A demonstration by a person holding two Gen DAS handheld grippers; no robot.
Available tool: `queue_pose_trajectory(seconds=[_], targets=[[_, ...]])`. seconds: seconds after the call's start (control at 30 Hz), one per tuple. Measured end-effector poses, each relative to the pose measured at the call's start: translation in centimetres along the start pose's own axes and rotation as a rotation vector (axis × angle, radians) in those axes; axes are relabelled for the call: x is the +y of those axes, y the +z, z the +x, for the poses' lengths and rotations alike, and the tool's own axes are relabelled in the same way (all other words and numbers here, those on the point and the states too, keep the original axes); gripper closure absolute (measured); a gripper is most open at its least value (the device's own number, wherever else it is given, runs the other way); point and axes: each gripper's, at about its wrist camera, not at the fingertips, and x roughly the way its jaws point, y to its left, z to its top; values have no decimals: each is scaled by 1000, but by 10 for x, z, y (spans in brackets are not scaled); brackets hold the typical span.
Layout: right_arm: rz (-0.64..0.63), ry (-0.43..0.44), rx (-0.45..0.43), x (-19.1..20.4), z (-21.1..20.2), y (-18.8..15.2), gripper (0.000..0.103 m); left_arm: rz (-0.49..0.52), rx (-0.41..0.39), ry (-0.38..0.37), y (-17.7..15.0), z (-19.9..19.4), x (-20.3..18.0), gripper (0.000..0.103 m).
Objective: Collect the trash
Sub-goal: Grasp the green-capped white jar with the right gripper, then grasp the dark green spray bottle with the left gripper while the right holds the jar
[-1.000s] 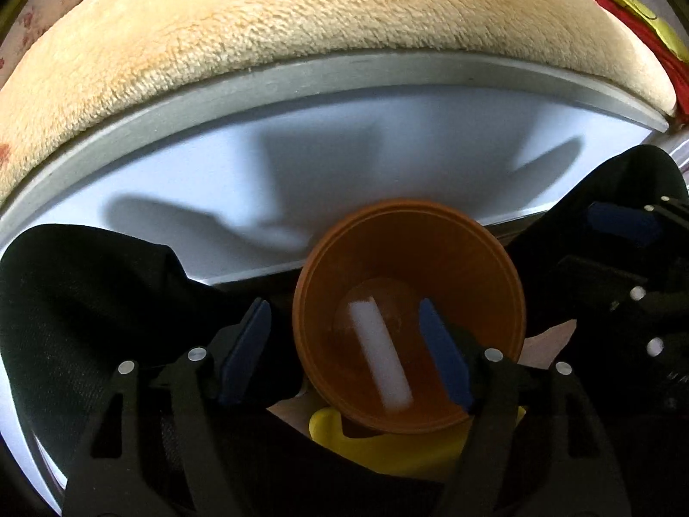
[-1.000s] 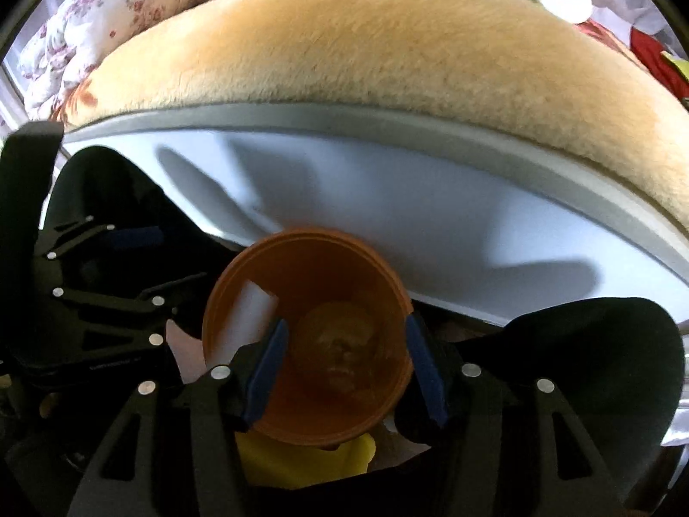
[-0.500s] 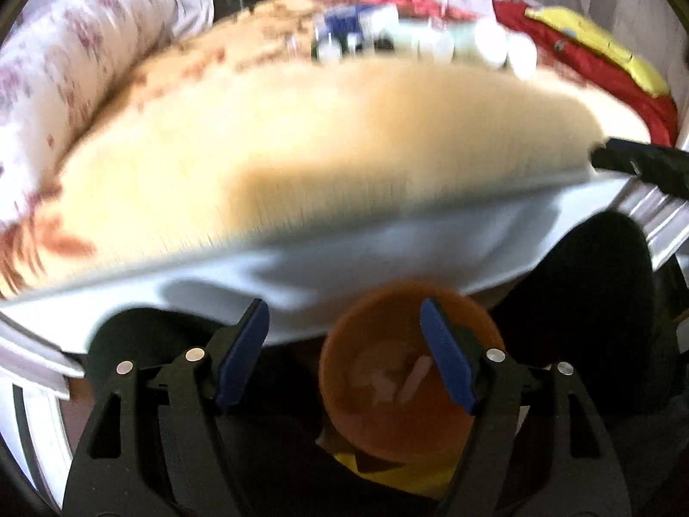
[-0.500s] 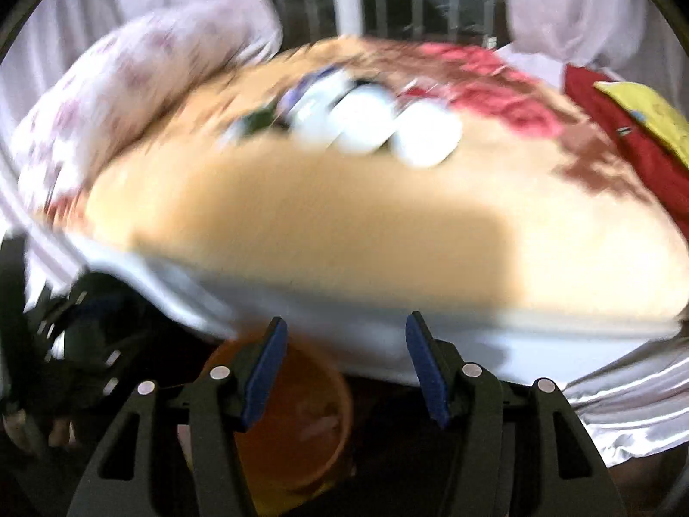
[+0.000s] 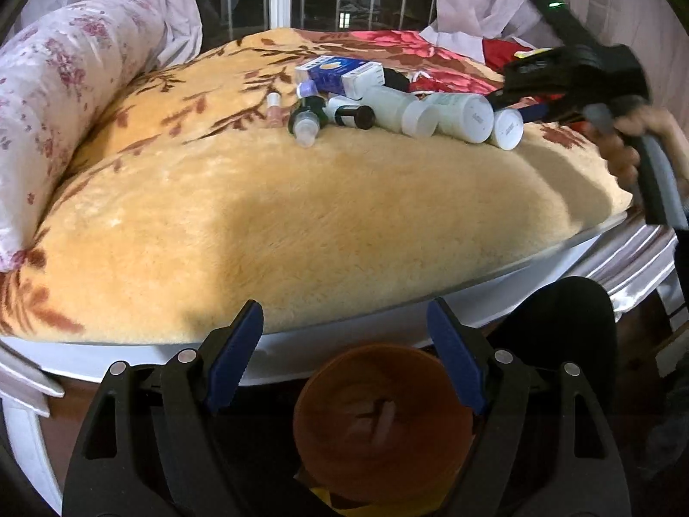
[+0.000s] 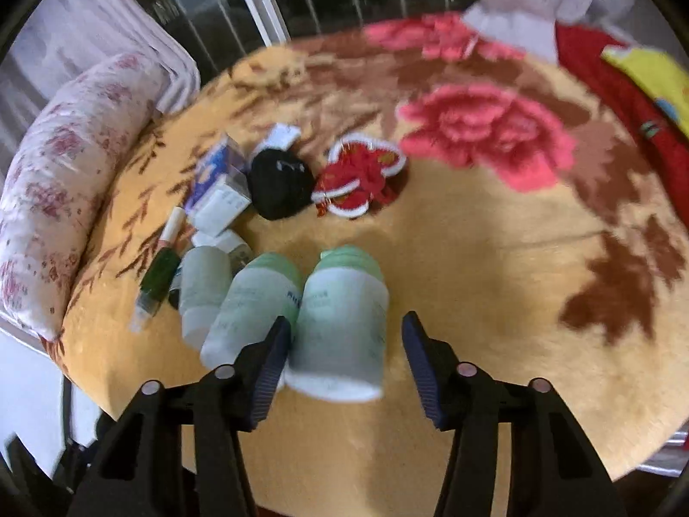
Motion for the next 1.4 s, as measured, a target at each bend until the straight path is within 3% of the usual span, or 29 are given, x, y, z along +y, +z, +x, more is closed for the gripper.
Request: queue_pose_trajectory(seconds=[0.17,0.3,0.47,0.57,0.73,0.83,1.0,1.17,1.33,1.4], targets=[[2,12,171,-1,37,21,55,-25,0,-29,2,5,8,26],[-37,-19,182,6,46,23,56,-63,7,-54,6,10,13,26],[-66,-27,73,9,34,10,56,-56,8,-48,16,15,7,26],[-13,31,-24,-3,14,-1,56,-43,7,-39,23,16,3,26],[59,72,-190,-37,-32,-42,56,-63,-2,-80,47,20,-5,26],[77,105,-236,-48,-48,-65,56,-100,-29,-49,68,26,-7,26],[72,155,-274,-47,-60,-90,56,-195,-32,4,104,50,16,26],[55,171,-269,-43,-52,-107,56,-119,-3,109,131,78,30,26],[59,194,-250,-38,-39,-110,56,-34,-14,78,128,91,36,29],[51,182,-253,-35,-36,-110,56,-8,-1,58,130,101,35,38]])
